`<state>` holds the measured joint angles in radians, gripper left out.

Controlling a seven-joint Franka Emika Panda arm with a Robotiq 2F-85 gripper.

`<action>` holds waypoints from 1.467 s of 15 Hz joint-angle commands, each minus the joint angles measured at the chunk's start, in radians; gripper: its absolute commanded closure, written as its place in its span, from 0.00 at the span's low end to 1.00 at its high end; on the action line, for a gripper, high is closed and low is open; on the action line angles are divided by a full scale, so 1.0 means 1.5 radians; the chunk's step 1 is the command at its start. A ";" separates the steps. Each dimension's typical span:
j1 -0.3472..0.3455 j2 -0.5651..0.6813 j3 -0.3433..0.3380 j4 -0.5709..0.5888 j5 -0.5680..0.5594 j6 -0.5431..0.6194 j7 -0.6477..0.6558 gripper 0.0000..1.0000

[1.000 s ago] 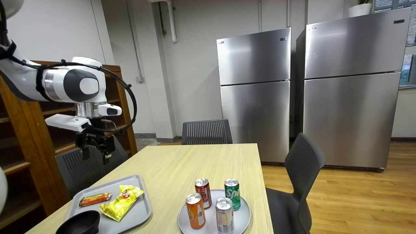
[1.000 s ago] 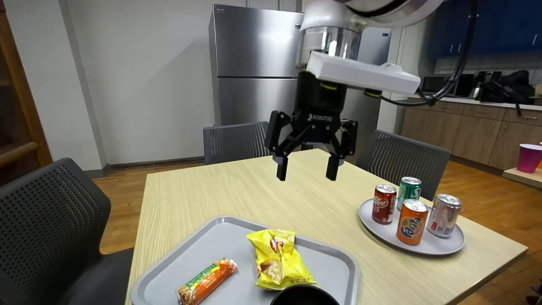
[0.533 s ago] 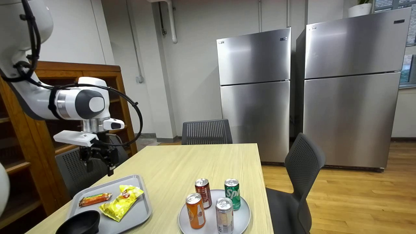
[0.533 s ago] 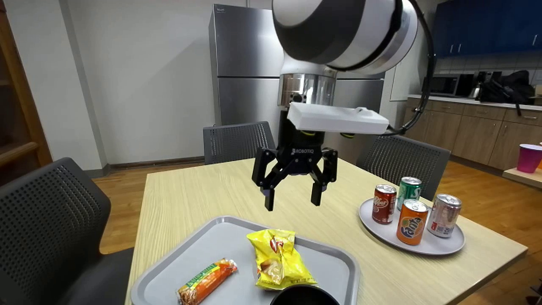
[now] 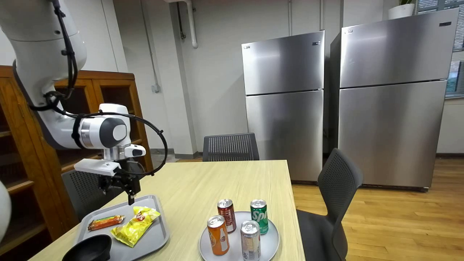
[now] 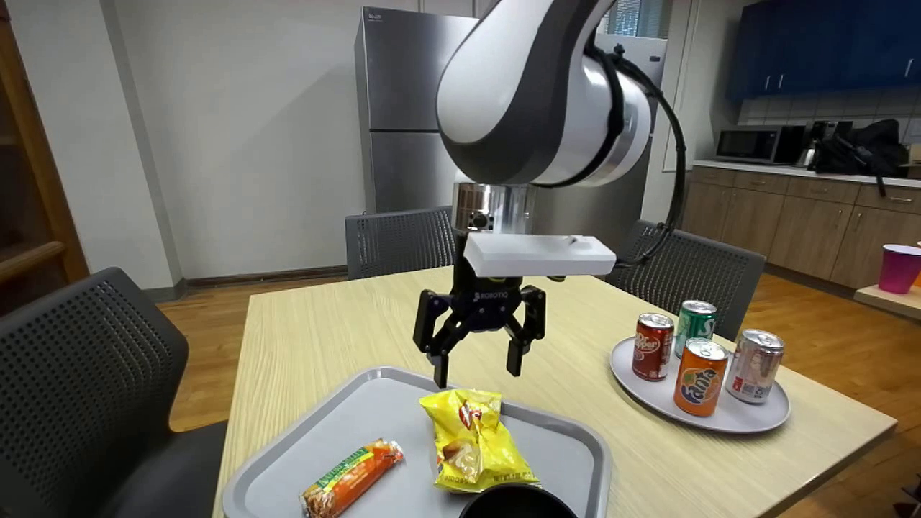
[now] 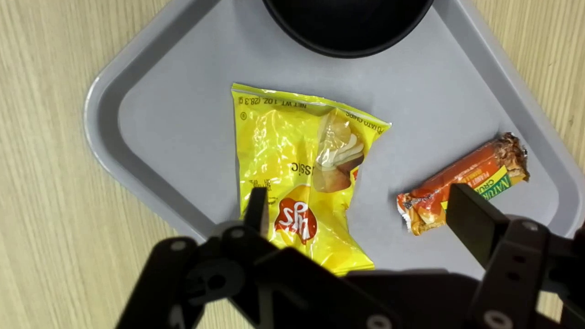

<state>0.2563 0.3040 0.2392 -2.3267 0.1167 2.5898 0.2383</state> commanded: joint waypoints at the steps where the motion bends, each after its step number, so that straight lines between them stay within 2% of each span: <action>1: 0.012 0.062 -0.016 0.051 -0.017 0.012 0.000 0.00; 9: 0.036 0.149 -0.050 0.110 -0.032 0.025 0.011 0.00; 19: 0.050 0.179 -0.065 0.132 -0.034 0.021 0.011 0.00; 20: 0.049 0.179 -0.065 0.131 -0.034 0.023 0.009 0.25; 22: 0.051 0.179 -0.066 0.131 -0.035 0.024 0.012 0.34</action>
<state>0.3163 0.5661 0.1532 -2.1483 0.0857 2.6270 0.2384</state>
